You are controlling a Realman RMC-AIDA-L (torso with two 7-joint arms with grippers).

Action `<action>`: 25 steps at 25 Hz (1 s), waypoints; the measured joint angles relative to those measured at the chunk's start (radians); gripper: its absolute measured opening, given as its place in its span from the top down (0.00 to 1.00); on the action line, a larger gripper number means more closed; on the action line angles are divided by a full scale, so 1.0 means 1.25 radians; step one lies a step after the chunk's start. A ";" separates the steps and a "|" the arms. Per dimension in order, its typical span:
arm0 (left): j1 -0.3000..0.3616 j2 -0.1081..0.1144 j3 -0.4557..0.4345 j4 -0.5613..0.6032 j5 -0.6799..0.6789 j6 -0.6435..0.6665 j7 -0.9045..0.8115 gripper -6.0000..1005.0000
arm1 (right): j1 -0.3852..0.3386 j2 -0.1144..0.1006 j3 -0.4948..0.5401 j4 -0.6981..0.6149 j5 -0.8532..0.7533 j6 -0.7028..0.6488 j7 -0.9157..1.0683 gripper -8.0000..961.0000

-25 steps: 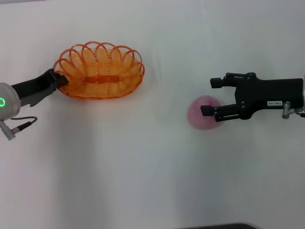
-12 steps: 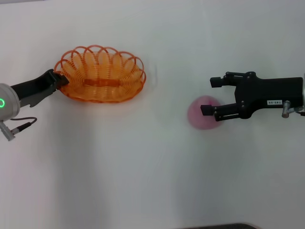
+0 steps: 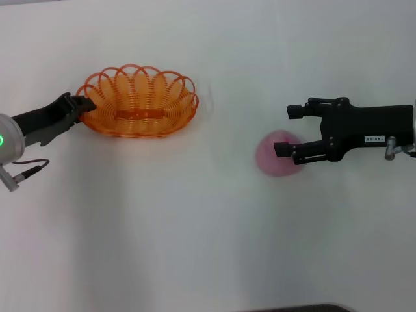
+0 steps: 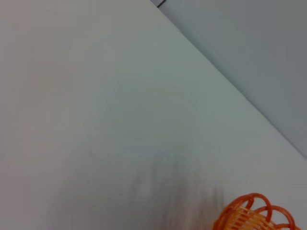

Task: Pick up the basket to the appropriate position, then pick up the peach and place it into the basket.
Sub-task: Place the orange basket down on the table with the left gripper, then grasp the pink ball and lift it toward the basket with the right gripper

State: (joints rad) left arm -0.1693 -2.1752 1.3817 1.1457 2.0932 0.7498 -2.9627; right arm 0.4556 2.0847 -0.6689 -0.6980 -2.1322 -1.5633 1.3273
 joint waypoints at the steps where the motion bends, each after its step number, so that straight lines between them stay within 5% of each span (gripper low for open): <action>1: 0.000 0.000 -0.002 0.000 -0.002 0.003 0.001 0.80 | 0.000 0.000 0.000 0.000 0.000 0.000 0.000 0.02; 4: 0.000 0.000 -0.015 0.002 -0.011 0.026 0.024 0.77 | 0.001 0.000 0.000 0.000 0.000 -0.001 0.000 0.02; 15: -0.008 0.004 -0.193 0.005 -0.090 0.203 0.258 0.34 | 0.003 0.000 0.001 0.000 -0.002 -0.001 0.002 0.02; 25: -0.049 0.014 -0.384 -0.059 -0.210 0.501 0.721 0.32 | 0.003 0.001 0.006 0.002 0.012 0.000 -0.001 0.02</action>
State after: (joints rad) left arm -0.2307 -2.1573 0.9018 1.0723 1.8308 1.3758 -2.0620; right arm 0.4589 2.0861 -0.6610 -0.6958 -2.1172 -1.5638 1.3266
